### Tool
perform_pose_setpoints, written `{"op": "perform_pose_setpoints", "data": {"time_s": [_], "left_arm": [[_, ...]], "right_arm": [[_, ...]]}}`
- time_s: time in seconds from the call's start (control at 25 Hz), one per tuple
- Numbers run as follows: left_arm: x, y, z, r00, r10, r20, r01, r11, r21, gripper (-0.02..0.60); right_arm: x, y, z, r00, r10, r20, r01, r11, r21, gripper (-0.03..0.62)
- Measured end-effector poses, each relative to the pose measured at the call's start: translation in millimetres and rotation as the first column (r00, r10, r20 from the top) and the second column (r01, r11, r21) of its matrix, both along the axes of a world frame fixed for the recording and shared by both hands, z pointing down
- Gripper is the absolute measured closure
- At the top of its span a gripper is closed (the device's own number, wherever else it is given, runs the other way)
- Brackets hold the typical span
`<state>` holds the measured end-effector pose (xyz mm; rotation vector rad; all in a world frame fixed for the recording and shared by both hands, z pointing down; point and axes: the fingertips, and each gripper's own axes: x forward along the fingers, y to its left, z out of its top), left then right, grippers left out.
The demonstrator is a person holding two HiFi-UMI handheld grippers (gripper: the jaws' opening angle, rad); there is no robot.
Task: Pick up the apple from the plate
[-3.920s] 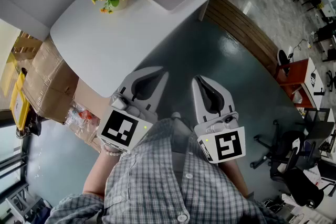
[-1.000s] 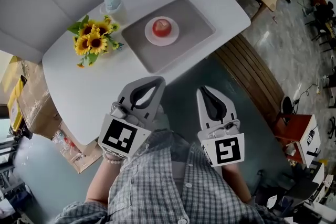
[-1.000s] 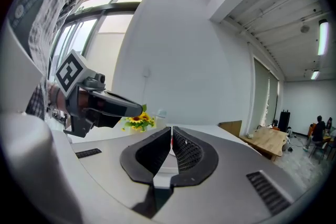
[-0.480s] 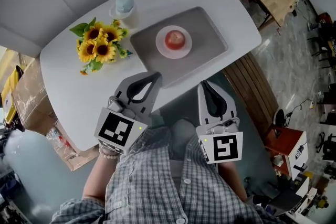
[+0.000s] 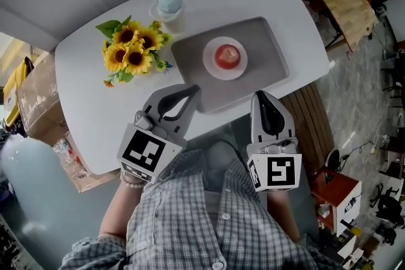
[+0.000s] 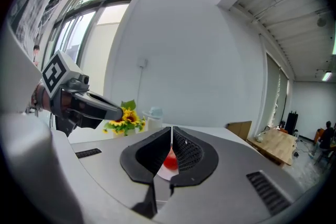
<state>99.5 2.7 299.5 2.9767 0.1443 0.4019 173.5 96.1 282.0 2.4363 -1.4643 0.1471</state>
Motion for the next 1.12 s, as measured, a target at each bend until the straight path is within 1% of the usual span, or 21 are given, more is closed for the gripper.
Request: {"op": "perform_pose_setpoints", "data": {"time_s": [0.2,0.32,0.48,0.6,0.72,0.88,1.12], "left_arm": [[16,-17,11,0.997,-0.065,0.047,0.066,0.998,-0.012,0.572],[28,-25,20,0.991,-0.106,0.08,0.11,0.993,-0.041,0.572],[42,-35,34,0.976,-0.175,0.131,0.185,0.98,-0.074,0.572],[50,-42,43,0.961,-0.222,0.165,0.237,0.969,-0.074,0.572],[57,-49,56,0.941,-0.269,0.207,0.289,0.954,-0.076,0.572],[60,-56,78,0.899,-0.346,0.269,0.38,0.921,-0.084,0.572],[69,-53,103,0.847,-0.405,0.345,0.461,0.882,-0.097,0.572]], "right_arm": [[29,-20,5,0.998,-0.061,0.023,0.062,0.998,-0.016,0.568],[47,-30,13,0.994,-0.104,0.043,0.107,0.993,-0.049,0.568],[69,-42,27,0.984,-0.161,0.072,0.167,0.98,-0.103,0.568],[85,-50,39,0.974,-0.197,0.109,0.211,0.968,-0.135,0.568],[101,-58,52,0.964,-0.232,0.134,0.252,0.953,-0.169,0.568],[119,-68,71,0.945,-0.272,0.183,0.306,0.93,-0.202,0.568],[142,-79,101,0.914,-0.313,0.257,0.378,0.886,-0.268,0.568]]}}
